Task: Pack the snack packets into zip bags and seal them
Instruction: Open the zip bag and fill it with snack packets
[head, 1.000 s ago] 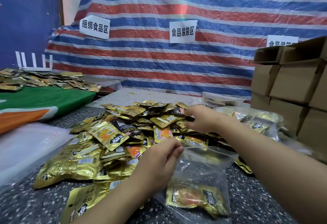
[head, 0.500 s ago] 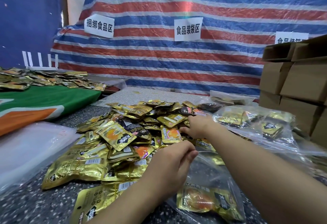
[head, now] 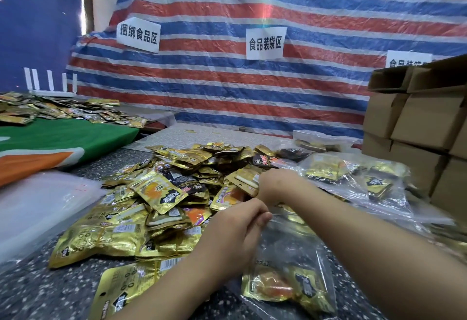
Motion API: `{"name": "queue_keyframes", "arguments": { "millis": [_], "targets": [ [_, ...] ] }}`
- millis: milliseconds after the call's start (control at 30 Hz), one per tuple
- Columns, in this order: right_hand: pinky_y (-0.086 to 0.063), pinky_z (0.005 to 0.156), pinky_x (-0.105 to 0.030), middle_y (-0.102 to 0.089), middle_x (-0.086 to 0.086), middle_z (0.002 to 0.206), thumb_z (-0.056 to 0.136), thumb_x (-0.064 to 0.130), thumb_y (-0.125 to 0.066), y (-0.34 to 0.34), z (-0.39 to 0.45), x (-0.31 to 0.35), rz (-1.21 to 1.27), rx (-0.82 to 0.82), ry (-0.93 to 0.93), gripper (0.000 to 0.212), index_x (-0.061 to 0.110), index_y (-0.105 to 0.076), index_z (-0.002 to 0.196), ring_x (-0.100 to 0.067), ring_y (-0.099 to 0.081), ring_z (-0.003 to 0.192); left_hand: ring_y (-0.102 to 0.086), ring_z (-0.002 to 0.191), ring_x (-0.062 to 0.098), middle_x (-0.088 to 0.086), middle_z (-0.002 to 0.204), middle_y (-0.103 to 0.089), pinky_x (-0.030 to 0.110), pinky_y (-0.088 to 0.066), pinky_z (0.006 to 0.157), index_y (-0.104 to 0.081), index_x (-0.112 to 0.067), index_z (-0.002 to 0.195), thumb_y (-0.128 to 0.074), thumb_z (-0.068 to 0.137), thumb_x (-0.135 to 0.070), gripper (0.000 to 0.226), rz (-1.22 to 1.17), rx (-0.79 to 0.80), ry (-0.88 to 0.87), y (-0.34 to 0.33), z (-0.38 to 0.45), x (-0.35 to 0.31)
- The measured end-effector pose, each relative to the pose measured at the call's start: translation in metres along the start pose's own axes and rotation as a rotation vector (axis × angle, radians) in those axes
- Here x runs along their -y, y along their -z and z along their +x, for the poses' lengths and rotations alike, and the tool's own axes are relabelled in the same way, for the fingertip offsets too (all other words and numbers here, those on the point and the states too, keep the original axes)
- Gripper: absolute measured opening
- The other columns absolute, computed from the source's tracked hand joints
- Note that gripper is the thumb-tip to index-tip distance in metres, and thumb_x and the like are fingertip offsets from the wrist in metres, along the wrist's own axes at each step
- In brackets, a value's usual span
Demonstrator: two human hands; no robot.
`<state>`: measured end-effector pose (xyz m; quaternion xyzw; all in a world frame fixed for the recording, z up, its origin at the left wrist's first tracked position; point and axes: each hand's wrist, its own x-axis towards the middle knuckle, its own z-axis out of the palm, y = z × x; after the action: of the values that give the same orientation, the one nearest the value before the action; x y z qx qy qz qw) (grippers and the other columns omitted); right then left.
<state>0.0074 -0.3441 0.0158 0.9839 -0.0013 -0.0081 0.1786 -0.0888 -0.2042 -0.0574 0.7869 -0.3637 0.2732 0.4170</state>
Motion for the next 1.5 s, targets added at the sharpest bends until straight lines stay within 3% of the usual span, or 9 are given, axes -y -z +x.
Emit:
{"name": "queue_keyframes", "arguments": {
  "millis": [100,233,367,667,800,967,1067,1367,1500],
  "targets": [
    [-0.047,0.099,-0.048,-0.061,-0.006,0.115,0.092,0.024,-0.048,-0.01,-0.008,0.009,0.019,0.042,-0.033,0.02,0.016,-0.055,0.108,-0.03,-0.059,0.111,-0.047,0.064,-0.002,-0.023,0.065,-0.049,0.014,-0.03,0.056,-0.059,-0.023,0.088,-0.049,0.096,-0.034,0.017,0.007,0.012,0.006,0.0,-0.001,0.0],
    [-0.038,0.089,-0.041,-0.059,-0.008,0.13,0.094,0.024,-0.049,-0.025,-0.009,0.014,0.179,0.005,-0.17,0.063,0.007,-0.027,0.15,-0.03,-0.057,0.117,-0.046,0.066,-0.004,-0.022,0.065,-0.046,0.014,-0.029,0.056,-0.061,-0.022,0.091,-0.049,0.097,-0.034,0.018,0.035,0.057,-0.004,0.0,-0.002,0.0],
    [-0.036,0.077,-0.037,-0.057,-0.011,0.125,0.087,0.036,-0.06,-0.029,-0.011,0.003,0.271,-0.078,-0.196,0.056,0.012,-0.04,0.135,-0.03,-0.056,0.114,-0.045,0.063,-0.004,-0.023,0.064,-0.046,0.015,-0.028,0.056,-0.062,-0.019,0.092,-0.049,0.097,-0.035,0.021,0.027,0.062,0.005,-0.001,-0.003,0.001],
    [-0.039,0.083,-0.04,-0.058,-0.006,0.104,0.088,0.046,-0.051,-0.011,-0.031,-0.027,-0.215,-0.34,-0.219,0.047,0.017,-0.05,0.125,-0.026,-0.054,0.096,-0.045,0.058,0.0,-0.022,0.066,-0.052,0.021,-0.031,0.053,-0.056,-0.025,0.088,-0.046,0.097,-0.038,0.019,0.002,0.055,0.02,-0.001,-0.001,0.002],
    [-0.046,0.072,-0.032,-0.063,-0.008,0.115,0.091,0.056,-0.049,-0.019,-0.042,-0.048,0.458,-0.228,-0.216,0.061,0.015,-0.048,0.137,-0.025,-0.058,0.095,-0.044,0.057,0.001,-0.019,0.061,-0.045,0.024,-0.033,0.053,-0.057,-0.024,0.087,-0.045,0.098,-0.038,0.021,-0.008,0.045,0.017,0.001,-0.001,0.001],
    [-0.057,0.074,-0.034,-0.069,-0.02,0.109,0.101,0.034,-0.044,-0.024,-0.071,-0.071,1.834,-0.005,-0.133,0.044,0.003,-0.05,0.131,-0.027,-0.067,0.092,-0.047,0.055,0.009,-0.011,0.06,-0.05,0.028,-0.038,0.052,-0.059,-0.024,0.083,-0.047,0.098,-0.042,0.026,-0.054,0.009,0.021,0.002,0.0,-0.002],
    [-0.061,0.079,-0.04,-0.068,-0.031,0.114,0.093,0.024,-0.046,-0.023,-0.098,-0.086,2.332,0.068,0.019,0.045,-0.006,-0.051,0.126,-0.036,-0.072,0.098,-0.049,0.055,0.009,-0.009,0.06,-0.053,0.033,-0.041,0.053,-0.061,-0.022,0.083,-0.048,0.097,-0.044,0.029,-0.087,0.0,0.037,0.002,0.0,-0.003],
    [-0.06,0.069,-0.029,-0.073,-0.013,0.116,0.096,0.041,-0.05,-0.033,-0.135,-0.088,2.388,-0.328,0.038,0.043,0.01,-0.063,0.124,-0.025,-0.073,0.098,-0.059,0.061,0.019,-0.004,0.061,-0.055,0.044,-0.048,0.056,-0.057,-0.02,0.07,-0.04,0.091,-0.063,0.051,-0.155,0.017,0.043,0.004,0.0,-0.005],
    [-0.061,0.073,-0.032,-0.072,-0.016,0.115,0.084,0.023,-0.061,-0.046,-0.135,-0.085,2.283,-0.419,0.114,0.045,0.003,-0.058,0.124,-0.029,-0.072,0.101,-0.049,0.054,0.008,-0.014,0.057,-0.051,0.022,-0.038,0.051,-0.053,-0.038,0.064,-0.051,0.088,-0.061,0.033,-0.105,-0.001,0.029,0.003,0.0,-0.005]
  ]
}}
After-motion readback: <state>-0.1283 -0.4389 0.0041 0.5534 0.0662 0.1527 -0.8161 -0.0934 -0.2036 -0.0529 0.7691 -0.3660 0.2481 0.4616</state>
